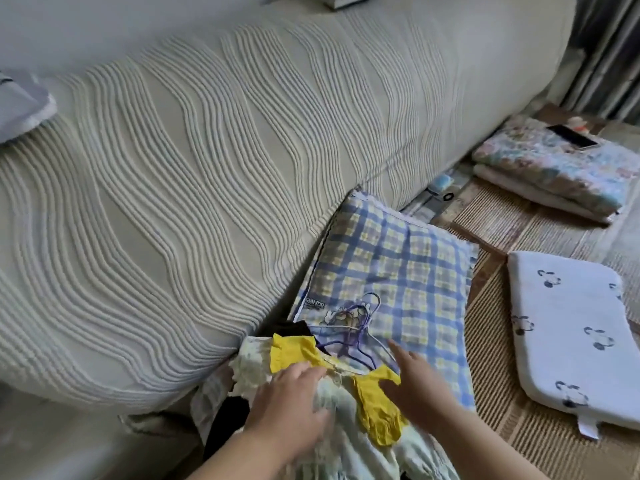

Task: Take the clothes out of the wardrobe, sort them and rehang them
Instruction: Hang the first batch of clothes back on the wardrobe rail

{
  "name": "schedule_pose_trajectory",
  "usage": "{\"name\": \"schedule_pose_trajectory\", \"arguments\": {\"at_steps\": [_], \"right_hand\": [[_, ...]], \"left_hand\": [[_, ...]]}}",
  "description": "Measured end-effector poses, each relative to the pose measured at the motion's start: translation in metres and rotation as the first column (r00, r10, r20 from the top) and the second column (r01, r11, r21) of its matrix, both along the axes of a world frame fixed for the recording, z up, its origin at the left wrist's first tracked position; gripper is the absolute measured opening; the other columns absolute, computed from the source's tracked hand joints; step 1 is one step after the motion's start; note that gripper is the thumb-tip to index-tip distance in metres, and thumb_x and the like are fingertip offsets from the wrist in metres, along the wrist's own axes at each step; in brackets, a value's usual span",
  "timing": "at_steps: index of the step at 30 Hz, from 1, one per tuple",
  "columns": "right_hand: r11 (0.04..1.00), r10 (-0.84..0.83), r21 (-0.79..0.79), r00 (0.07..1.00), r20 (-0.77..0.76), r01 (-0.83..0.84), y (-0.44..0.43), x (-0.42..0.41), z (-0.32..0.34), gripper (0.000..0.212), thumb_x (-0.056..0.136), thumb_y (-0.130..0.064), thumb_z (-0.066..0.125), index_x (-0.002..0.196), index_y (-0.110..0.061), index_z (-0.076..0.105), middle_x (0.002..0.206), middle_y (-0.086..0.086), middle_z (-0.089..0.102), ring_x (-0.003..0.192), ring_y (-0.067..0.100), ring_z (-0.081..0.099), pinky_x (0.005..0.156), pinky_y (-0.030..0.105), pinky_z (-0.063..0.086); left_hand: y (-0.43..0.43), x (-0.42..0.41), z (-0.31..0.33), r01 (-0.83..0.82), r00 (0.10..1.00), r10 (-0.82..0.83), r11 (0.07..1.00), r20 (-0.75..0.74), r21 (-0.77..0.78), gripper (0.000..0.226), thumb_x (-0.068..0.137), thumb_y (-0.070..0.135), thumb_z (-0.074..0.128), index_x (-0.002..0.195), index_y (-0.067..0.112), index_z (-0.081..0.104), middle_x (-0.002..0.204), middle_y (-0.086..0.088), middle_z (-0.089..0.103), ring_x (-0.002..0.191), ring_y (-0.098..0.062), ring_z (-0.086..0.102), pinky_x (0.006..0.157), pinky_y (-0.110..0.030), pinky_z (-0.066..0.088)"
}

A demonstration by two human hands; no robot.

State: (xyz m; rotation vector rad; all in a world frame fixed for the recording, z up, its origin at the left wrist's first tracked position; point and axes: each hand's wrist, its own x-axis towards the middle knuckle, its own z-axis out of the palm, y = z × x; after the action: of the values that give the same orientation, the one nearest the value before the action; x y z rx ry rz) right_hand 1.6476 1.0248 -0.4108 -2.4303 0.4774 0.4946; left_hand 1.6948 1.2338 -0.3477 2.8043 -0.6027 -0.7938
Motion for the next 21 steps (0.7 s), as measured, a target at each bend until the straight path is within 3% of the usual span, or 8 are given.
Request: {"name": "schedule_pose_trajectory", "arguments": {"at_steps": [6,10,13,17,21], "right_hand": [[0.987,-0.147,0.042,0.978,-0.147,0.155,0.002,0.055,-0.067,0.08,0.081,-0.058,0.057,0.145,-0.026,0.021,0.138,0.007,0.047,0.114,0.027,0.055,0.085,0.033,0.047],[0.984,-0.124,0.1,0.975,-0.185,0.145,-0.001,0.07,-0.092,0.09,0.064,-0.072,0.066,0.136,-0.027,0.035,0.128,0.003,0.055,0.109,0.023,0.056,0.074,0.027,0.042],[0.999,-0.02,0.038,0.975,-0.22,0.03,-0.006,0.074,-0.092,0.066,0.066,-0.07,0.066,0.115,-0.027,0.053,0.111,-0.001,0.063,0.099,0.019,0.059,0.068,0.025,0.041],[0.992,0.019,0.126,0.988,-0.15,0.0,-0.009,0.067,-0.086,0.01,0.085,-0.029,0.058,0.091,-0.025,0.05,0.093,-0.004,0.059,0.086,0.015,0.055,0.057,0.021,0.037],[0.937,-0.032,0.341,0.991,-0.127,0.074,-0.006,0.05,-0.063,0.015,0.086,-0.033,0.062,0.1,-0.028,0.06,0.096,-0.011,0.061,0.08,0.0,0.054,0.057,0.008,0.038]], "left_hand": [[0.005,0.023,-0.06,-0.113,0.988,0.115,0.993,-0.099,0.025,0.065,0.087,0.046,0.052,0.145,0.042,0.024,0.156,0.011,0.016,0.14,-0.014,0.024,0.112,-0.03,0.026],[0.008,0.029,-0.083,-0.148,0.977,0.155,0.987,-0.146,0.058,0.064,0.088,0.048,0.052,0.145,0.042,0.025,0.157,0.012,0.013,0.141,-0.015,0.022,0.114,-0.034,0.026],[0.008,0.029,-0.089,-0.159,0.975,0.167,0.985,-0.145,0.065,0.064,0.087,0.047,0.053,0.145,0.041,0.026,0.156,0.013,0.014,0.141,-0.015,0.022,0.114,-0.035,0.025],[0.002,0.026,-0.083,-0.179,0.973,0.181,0.984,-0.145,0.024,0.063,0.086,0.047,0.054,0.143,0.045,0.027,0.155,0.015,0.015,0.14,-0.015,0.024,0.114,-0.036,0.024],[-0.006,0.019,-0.062,-0.175,0.978,0.166,0.983,-0.123,-0.064,0.063,0.086,0.04,0.054,0.143,0.044,0.027,0.154,0.015,0.018,0.139,-0.012,0.025,0.115,-0.035,0.024]]}}
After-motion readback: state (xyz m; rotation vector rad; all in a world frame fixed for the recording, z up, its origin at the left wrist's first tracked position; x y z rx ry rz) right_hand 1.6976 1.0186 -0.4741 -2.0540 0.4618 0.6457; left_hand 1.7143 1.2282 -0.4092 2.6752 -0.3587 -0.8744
